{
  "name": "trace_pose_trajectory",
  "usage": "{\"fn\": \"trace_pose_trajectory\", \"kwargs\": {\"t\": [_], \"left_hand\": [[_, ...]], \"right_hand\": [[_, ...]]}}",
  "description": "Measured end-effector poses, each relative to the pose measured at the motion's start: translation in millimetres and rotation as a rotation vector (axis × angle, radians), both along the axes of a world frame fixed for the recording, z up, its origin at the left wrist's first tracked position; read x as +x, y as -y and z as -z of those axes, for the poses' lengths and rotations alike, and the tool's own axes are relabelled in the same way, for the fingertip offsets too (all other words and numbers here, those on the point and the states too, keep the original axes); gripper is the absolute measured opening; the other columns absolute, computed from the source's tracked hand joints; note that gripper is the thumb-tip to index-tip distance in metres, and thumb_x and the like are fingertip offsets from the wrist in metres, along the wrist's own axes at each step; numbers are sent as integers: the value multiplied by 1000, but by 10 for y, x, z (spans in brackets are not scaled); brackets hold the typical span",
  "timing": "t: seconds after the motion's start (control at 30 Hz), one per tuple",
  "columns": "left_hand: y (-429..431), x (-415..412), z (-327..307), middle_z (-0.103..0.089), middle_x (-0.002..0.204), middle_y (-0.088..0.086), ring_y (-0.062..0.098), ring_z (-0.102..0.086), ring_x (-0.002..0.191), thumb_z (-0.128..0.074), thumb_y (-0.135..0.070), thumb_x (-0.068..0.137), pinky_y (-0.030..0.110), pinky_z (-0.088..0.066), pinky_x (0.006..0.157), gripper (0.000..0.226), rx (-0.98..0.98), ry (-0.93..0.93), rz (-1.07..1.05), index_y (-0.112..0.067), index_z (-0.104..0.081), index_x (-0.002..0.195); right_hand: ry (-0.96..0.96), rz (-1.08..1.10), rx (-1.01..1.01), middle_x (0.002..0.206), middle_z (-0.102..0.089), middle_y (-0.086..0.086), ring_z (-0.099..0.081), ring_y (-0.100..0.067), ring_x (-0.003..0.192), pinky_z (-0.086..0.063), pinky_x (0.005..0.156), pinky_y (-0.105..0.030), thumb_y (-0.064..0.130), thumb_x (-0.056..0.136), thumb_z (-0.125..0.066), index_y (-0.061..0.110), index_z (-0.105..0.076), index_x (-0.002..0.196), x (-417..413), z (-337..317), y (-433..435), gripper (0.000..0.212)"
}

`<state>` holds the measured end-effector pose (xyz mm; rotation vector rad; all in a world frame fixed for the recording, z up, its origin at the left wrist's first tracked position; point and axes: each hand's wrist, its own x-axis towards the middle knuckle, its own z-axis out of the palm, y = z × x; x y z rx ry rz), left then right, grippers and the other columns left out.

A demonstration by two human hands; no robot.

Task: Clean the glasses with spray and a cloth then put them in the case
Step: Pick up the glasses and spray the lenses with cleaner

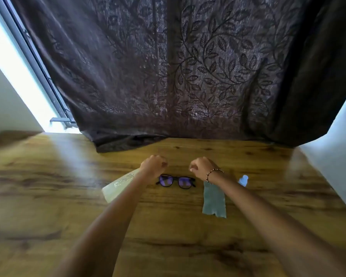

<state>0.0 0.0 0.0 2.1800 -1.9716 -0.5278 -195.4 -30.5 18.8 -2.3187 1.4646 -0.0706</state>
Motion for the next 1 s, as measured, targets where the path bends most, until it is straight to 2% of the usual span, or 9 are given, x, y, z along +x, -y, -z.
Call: {"fn": "trace_pose_trajectory", "kwargs": {"t": [0.17,0.27,0.43,0.53,0.7,0.83,0.93,1.0], "left_hand": [[-4,-12,42,-65,119,3,26,-59,108,-49,-34,95,35,-46,84,28,90,20,0,-25,-67,115],[-2,-15,86,-65,118,4,26,-59,107,-48,-34,96,35,-46,84,29,109,21,11,-24,-67,115],[5,-14,130,-67,115,3,23,-61,102,-47,-30,97,37,-50,90,28,133,11,29,-21,-67,114],[26,-5,135,-67,113,1,21,-61,102,-51,-32,96,37,-50,91,27,163,3,47,-20,-67,114],[44,5,146,-69,106,3,19,-61,97,-56,-36,93,36,-48,90,29,228,-85,92,-16,-70,107],[51,26,162,-71,99,6,14,-59,83,-61,-28,90,26,-42,75,22,194,-210,30,-11,-72,99],[52,13,124,-72,99,5,16,-62,87,-62,-26,90,25,-41,75,21,100,-214,-47,-11,-73,100],[49,-17,82,-72,99,4,17,-62,87,-61,-27,91,26,-43,74,20,39,-181,-93,-14,-73,100]], "right_hand": [[19,35,108,104,-70,-10,-64,-25,99,-51,89,-34,19,93,-55,12,-72,100,43,100,-28,19],[69,42,122,106,-71,-9,-64,-23,101,-49,89,-29,14,93,-55,9,-72,100,64,145,-21,19],[145,67,177,101,-71,-10,-66,-20,91,-54,86,-31,11,91,-59,5,-73,95,55,220,-1,15],[160,49,148,99,-71,-9,-63,-18,91,-47,78,-24,12,89,-62,5,-73,93,44,250,-7,13],[286,43,28,98,-61,-9,-58,-22,92,-38,75,-21,6,88,-61,3,-71,86,21,288,-34,10],[368,50,0,97,-60,-6,-58,-19,89,-38,74,-18,7,87,-63,3,-71,84,-14,289,-25,9],[445,105,-3,94,-58,-4,-57,-16,85,-45,77,-25,17,86,-67,6,-70,86,-14,283,-24,12],[489,178,-25,91,-56,-2,-56,-14,80,-45,73,-25,21,85,-68,6,-70,85,9,272,-28,15]]}}
